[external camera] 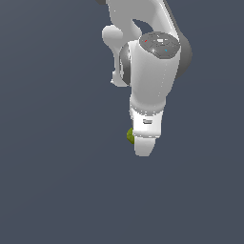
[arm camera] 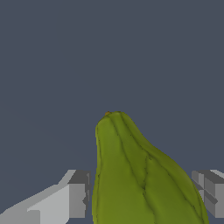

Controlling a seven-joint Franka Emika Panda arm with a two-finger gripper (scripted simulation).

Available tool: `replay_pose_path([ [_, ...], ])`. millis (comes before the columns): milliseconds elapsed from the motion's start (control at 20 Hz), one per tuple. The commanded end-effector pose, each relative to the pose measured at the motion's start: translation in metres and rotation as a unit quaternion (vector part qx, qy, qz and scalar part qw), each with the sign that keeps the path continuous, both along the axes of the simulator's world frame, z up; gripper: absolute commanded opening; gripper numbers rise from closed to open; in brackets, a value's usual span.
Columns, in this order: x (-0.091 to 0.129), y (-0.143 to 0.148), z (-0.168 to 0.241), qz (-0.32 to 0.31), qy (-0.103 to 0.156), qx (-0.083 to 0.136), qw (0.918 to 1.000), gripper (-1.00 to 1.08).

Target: Pick up the object and move it to a goal position.

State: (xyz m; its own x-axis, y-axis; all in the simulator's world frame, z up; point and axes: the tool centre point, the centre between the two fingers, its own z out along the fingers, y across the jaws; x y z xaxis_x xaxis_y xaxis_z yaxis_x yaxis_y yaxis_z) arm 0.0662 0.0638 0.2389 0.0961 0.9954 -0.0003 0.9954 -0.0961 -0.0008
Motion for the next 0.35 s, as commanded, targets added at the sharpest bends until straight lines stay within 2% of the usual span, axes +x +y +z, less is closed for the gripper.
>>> replay_pose_path([
  [0, 0.000, 0.006, 0.013, -0.001, 0.000, 0.000, 1.0000, -1.00],
  [300, 0.000, 0.012, 0.024, -0.001, 0.000, 0.000, 1.0000, -1.00],
])
